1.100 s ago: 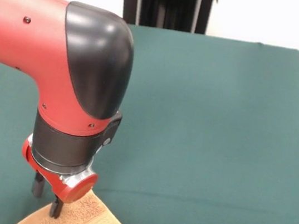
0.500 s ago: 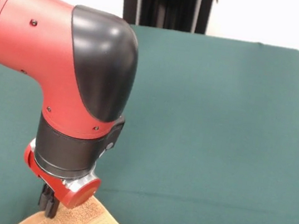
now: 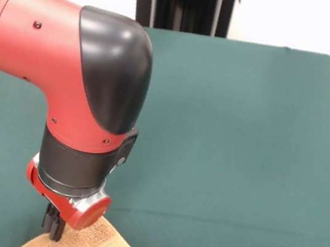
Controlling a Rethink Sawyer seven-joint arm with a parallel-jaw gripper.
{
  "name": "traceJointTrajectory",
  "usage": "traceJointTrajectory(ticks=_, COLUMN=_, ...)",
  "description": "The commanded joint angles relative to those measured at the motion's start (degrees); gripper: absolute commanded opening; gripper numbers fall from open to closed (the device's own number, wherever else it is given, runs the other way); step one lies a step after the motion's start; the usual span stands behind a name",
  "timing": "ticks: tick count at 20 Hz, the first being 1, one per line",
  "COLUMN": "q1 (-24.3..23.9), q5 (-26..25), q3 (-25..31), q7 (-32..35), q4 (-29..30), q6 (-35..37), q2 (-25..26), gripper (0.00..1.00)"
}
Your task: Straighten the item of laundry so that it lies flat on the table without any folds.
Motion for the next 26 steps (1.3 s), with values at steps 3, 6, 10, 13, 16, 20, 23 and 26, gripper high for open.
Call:
traceJointTrajectory(ticks=3, q1=1.3, q5=0.42, q3=0.33, q7=-7.01, q4=17.91, q6=-9.22, q2=-0.76, gripper=0.0)
traceJointTrajectory(ticks=6, q1=0.74, q5=0.22, q3=0.17, q7=-6.96, q4=21.6, q6=-12.41, q2=-2.16, gripper=0.0)
traceJointTrajectory(ticks=10, q1=0.43, q5=-0.17, q3=-0.39, q7=-5.97, q4=25.03, q6=-14.75, q2=-3.52, gripper=0.0)
traceJointTrajectory(ticks=13, q1=0.48, q5=-0.41, q3=-1.09, q7=-5.08, q4=27.08, q6=-16.36, q2=-4.36, gripper=0.0)
traceJointTrajectory(ticks=16, q1=0.52, q5=-0.67, q3=-1.63, q7=-4.69, q4=28.8, q6=-18.02, q2=-5.06, gripper=0.0)
traceJointTrajectory(ticks=20, q1=0.54, q5=-0.5, q3=-2.14, q7=-4.57, q4=30.29, q6=-18.85, q2=-5.59, gripper=0.0)
traceJointTrajectory(ticks=23, q1=0.43, q5=-0.41, q3=-2.3, q7=-4.41, q4=31.34, q6=-19.83, q2=-5.92, gripper=0.0)
traceJointTrajectory(ticks=26, q1=0.19, q5=-0.39, q3=-2.11, q7=-4.56, q4=32.29, q6=-20.46, q2=-6.34, gripper=0.0)
